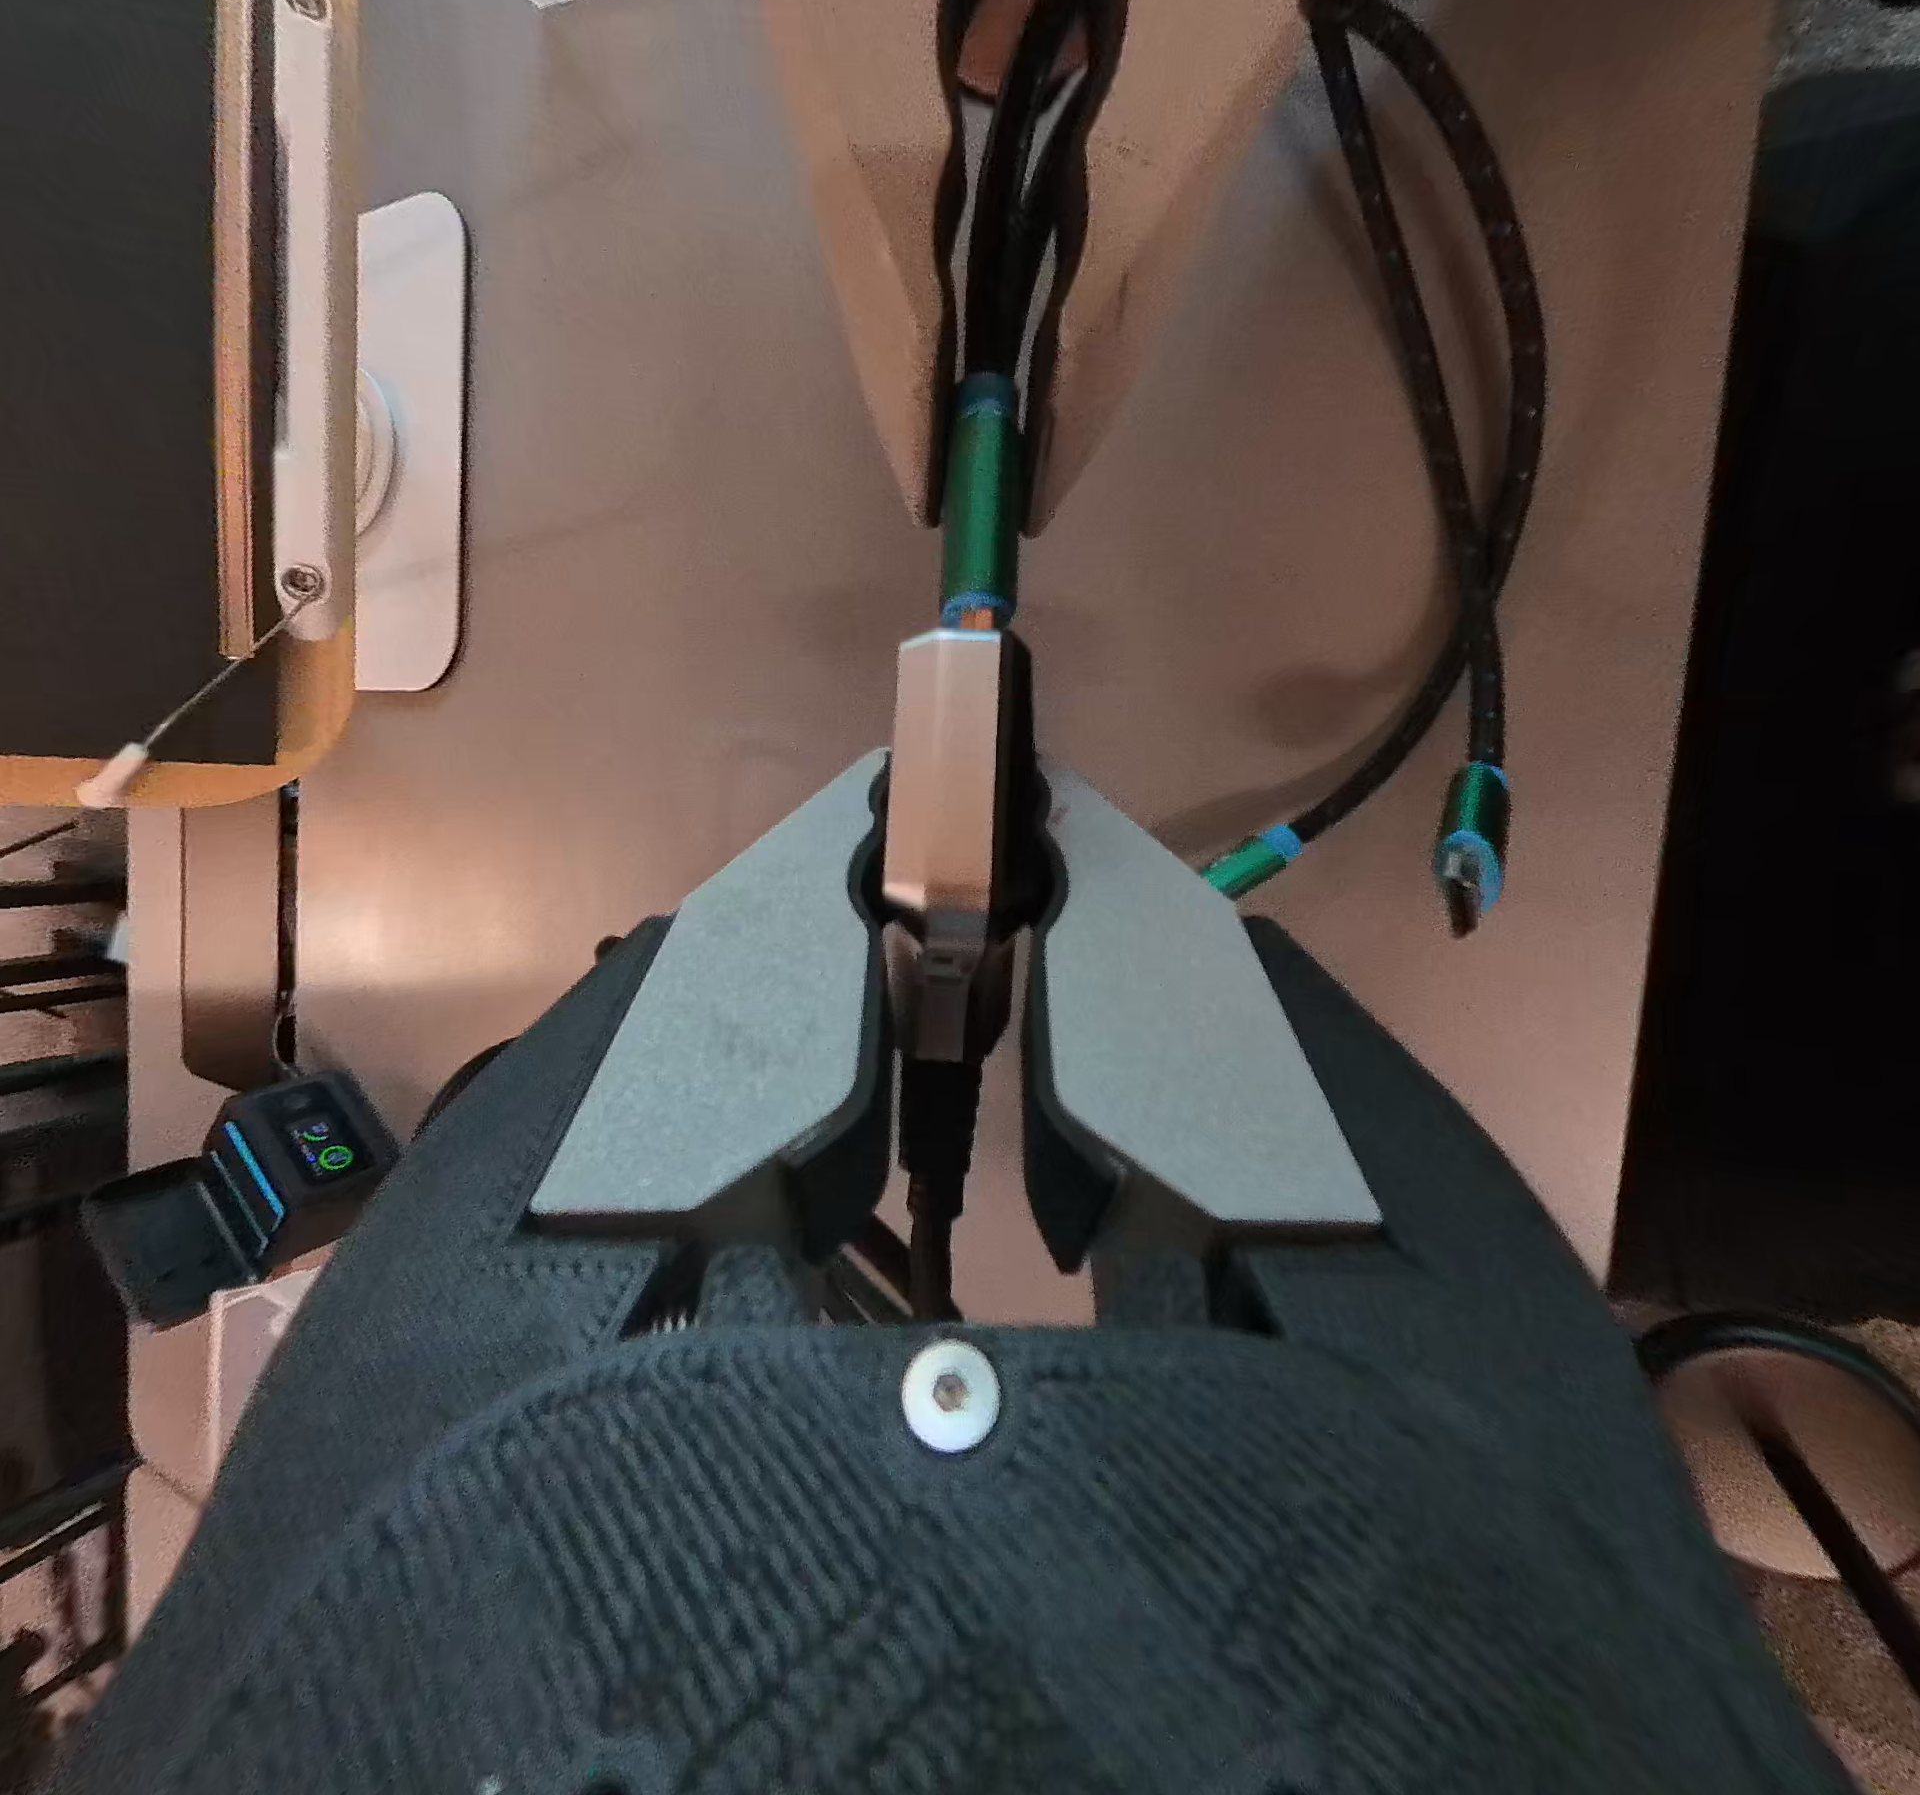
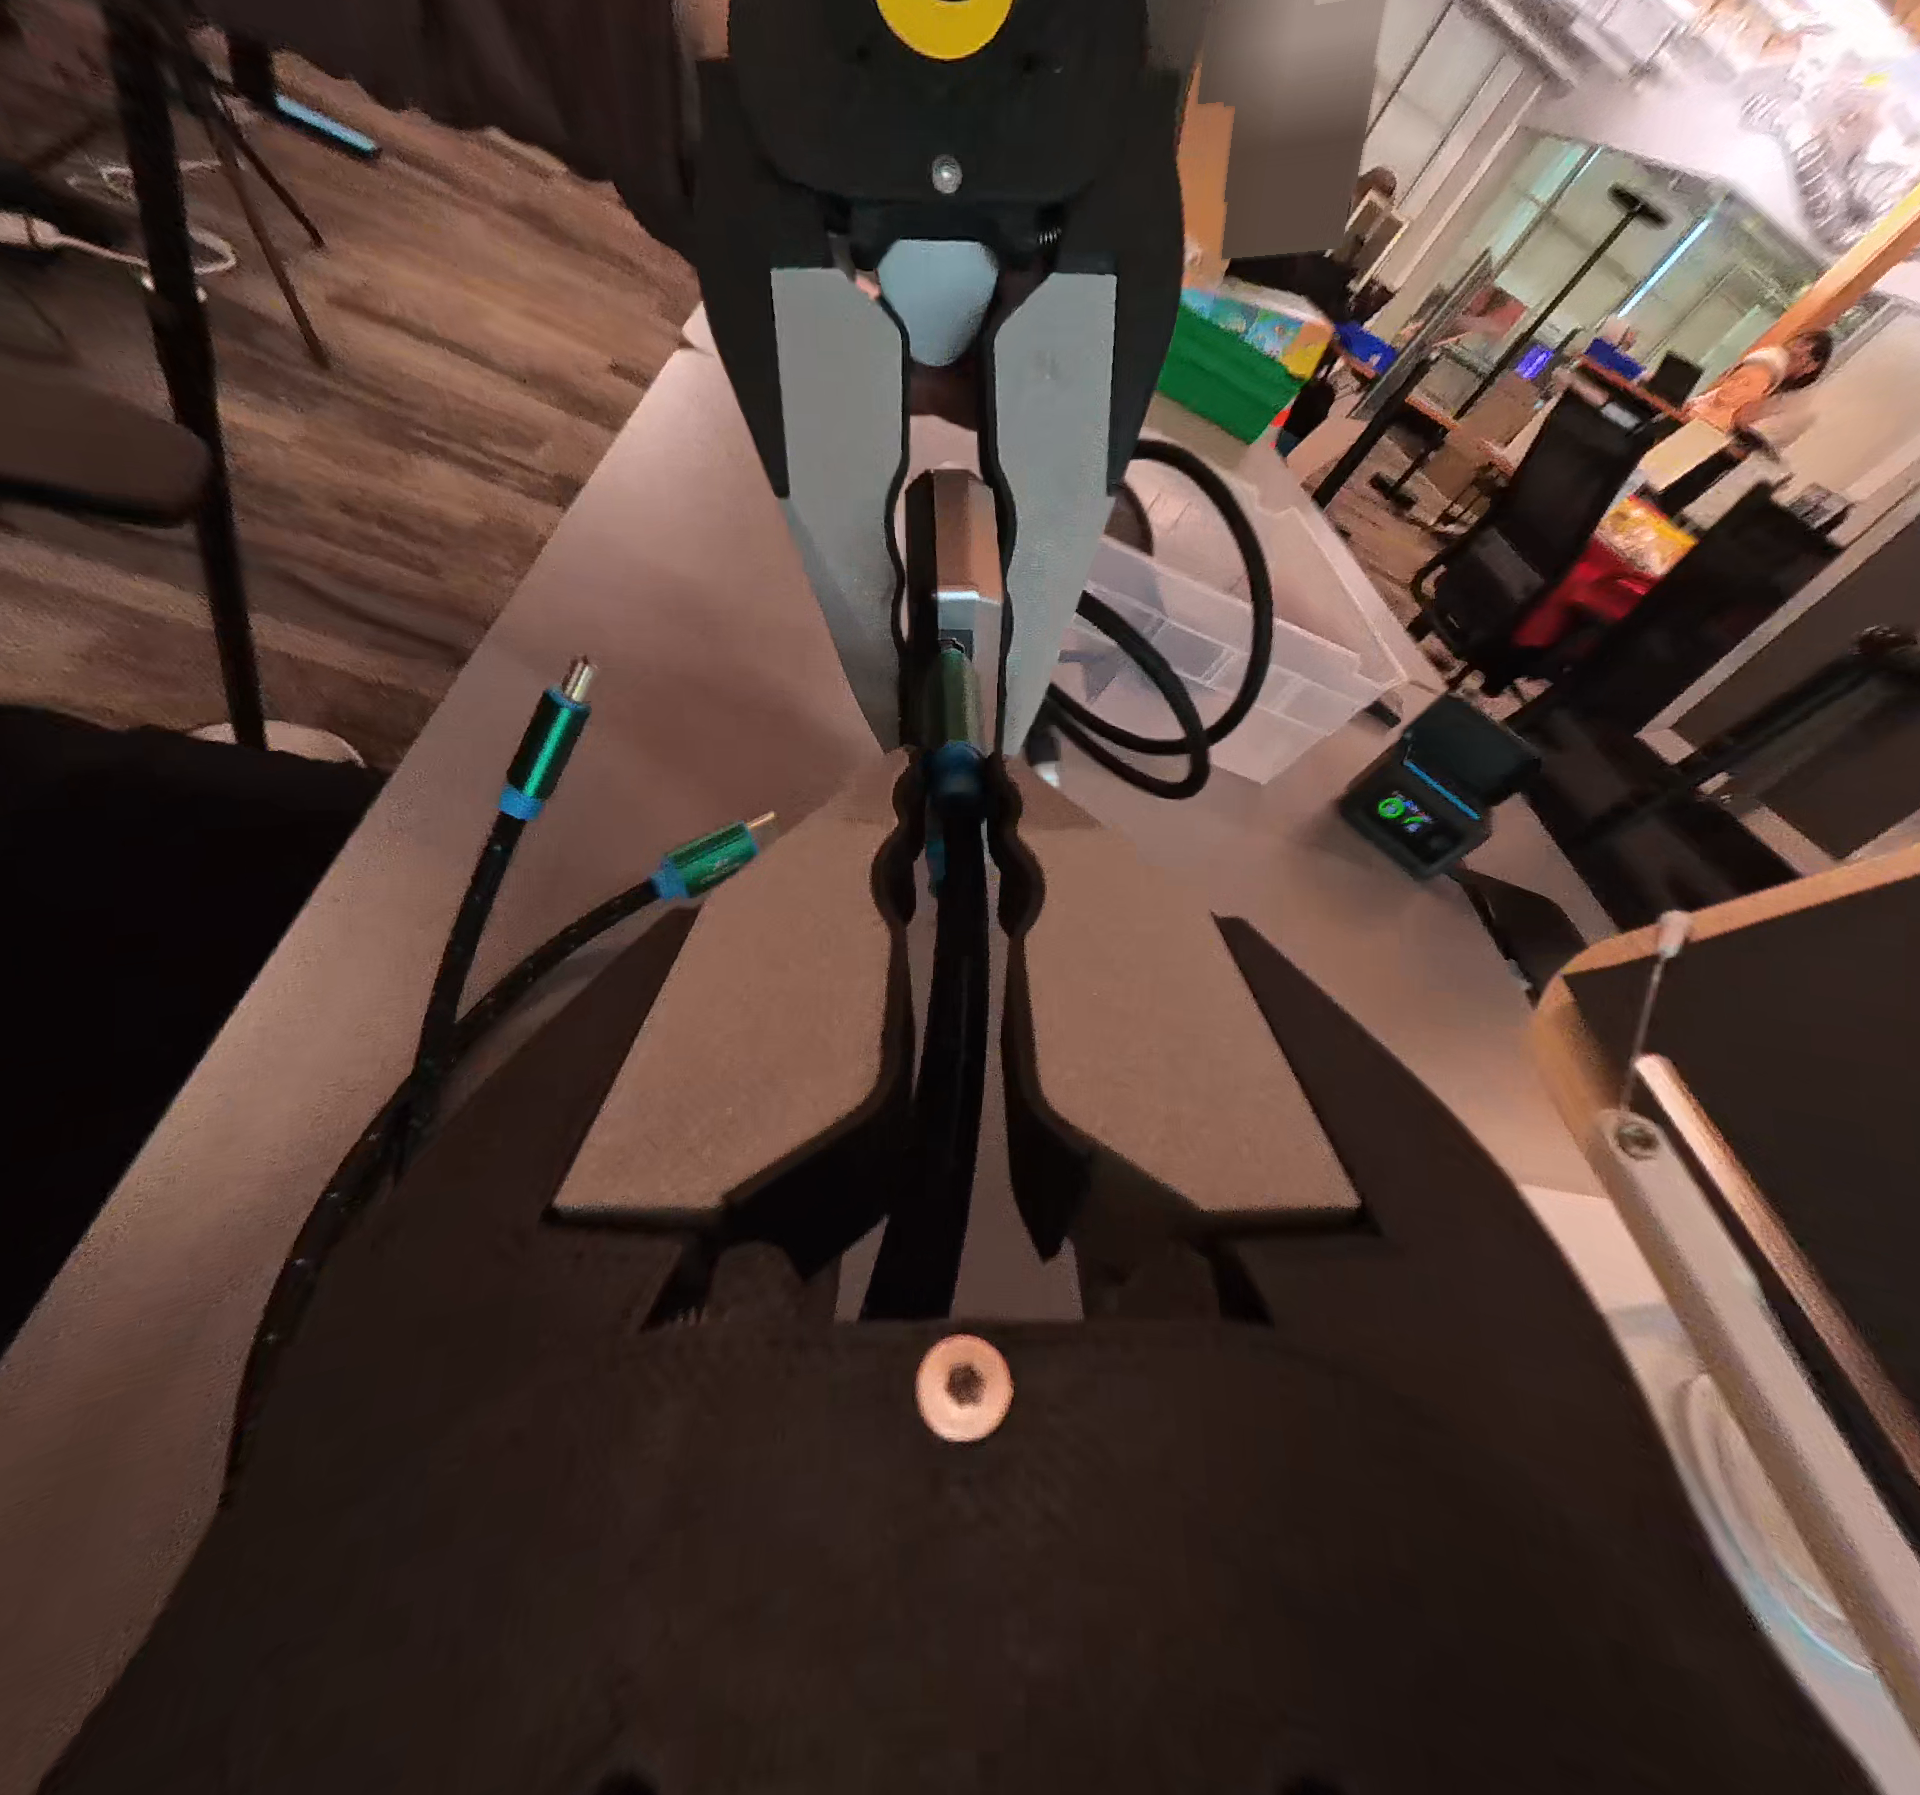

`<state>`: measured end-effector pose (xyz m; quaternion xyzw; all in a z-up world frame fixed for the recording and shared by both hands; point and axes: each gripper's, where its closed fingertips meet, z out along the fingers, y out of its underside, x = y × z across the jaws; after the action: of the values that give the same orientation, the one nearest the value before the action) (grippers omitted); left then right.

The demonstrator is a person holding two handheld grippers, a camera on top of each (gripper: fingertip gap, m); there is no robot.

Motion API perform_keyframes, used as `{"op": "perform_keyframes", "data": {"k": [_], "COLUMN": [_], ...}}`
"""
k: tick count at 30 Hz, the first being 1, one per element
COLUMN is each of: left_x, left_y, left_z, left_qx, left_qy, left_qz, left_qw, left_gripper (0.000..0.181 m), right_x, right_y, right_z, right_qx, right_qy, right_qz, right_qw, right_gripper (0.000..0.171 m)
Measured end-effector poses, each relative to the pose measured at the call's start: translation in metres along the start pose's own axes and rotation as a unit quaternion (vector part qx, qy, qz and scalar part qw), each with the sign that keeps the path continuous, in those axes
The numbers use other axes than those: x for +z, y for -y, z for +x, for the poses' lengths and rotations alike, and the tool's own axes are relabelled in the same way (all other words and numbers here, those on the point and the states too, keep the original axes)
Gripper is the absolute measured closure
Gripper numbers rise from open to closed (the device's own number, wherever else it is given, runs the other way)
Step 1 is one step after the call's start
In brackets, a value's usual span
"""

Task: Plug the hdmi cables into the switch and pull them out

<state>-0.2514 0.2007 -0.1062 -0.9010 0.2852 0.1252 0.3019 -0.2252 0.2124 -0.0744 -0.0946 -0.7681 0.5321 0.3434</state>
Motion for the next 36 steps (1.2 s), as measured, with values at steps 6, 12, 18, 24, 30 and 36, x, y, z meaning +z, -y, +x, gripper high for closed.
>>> {"op": "perform_keyframes", "data": {"k": [6,12,18,24,30,36], "left_x": [0.017,0.029,0.019,-0.003,-0.018,-0.029], "left_y": [-0.012,-0.017,-0.002,0.001,0.009,0.021], "left_z": [0.009,0.012,0.007,-0.002,0.007,0.013], "left_qx": [0.05,0.037,-0.022,-0.011,-0.002,0.001], "left_qy": [0.019,0.022,0.0,0.061,0.06,0.066], "left_qz": [-0.058,-0.087,-0.003,0.074,0.132,0.15], "left_qw": [0.997,0.995,1.0,0.995,0.989,0.986], "left_gripper": [0.162,0.163,0.16,0.157,0.16,0.163], "right_x": [0.007,0.01,0.002,-0.005,-0.009,-0.011], "right_y": [-0.01,-0.018,-0.009,-0.004,0.007,0.003], "right_z": [-0.012,-0.016,-0.006,0.0,-0.006,-0.008], "right_qx": [-0.011,-0.062,-0.014,0.007,0.017,0.005], "right_qy": [0.029,0.015,0.02,0.023,0.057,0.06], "right_qz": [-0.04,-0.091,-0.044,-0.009,0.044,0.039], "right_qw": [0.999,0.994,0.999,1.0,0.997,0.997], "right_gripper": [0.163,0.163,0.163,0.163,0.163,0.163]}}
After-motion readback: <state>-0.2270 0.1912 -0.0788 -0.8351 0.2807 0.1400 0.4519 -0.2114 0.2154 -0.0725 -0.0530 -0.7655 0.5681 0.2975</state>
